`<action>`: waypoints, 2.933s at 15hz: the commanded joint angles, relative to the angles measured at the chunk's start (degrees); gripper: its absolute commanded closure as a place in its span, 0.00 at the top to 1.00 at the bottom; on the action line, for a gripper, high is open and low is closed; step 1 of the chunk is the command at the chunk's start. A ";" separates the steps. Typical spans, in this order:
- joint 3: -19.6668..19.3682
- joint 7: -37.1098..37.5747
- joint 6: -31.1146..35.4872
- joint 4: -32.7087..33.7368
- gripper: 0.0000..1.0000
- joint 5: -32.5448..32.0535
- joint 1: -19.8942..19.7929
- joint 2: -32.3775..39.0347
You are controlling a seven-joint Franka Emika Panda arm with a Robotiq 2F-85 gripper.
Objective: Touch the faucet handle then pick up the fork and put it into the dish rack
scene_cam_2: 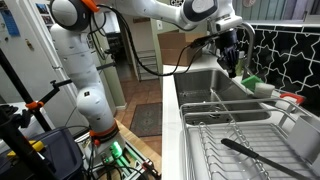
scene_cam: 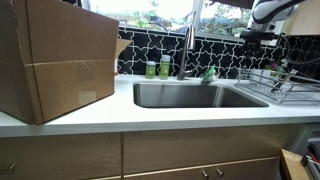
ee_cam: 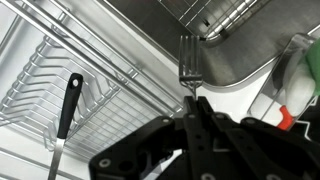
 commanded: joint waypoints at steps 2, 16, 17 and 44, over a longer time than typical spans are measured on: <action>-0.78 4.93 -1.37 2.14 0.05 -0.98 -3.90 -2.96; -4.86 16.53 -2.97 12.76 0.07 0.10 -9.46 5.11; -4.80 16.53 -2.97 12.78 0.07 0.10 -9.40 4.96; -3.18 10.15 -5.39 42.32 0.05 11.78 -24.25 32.52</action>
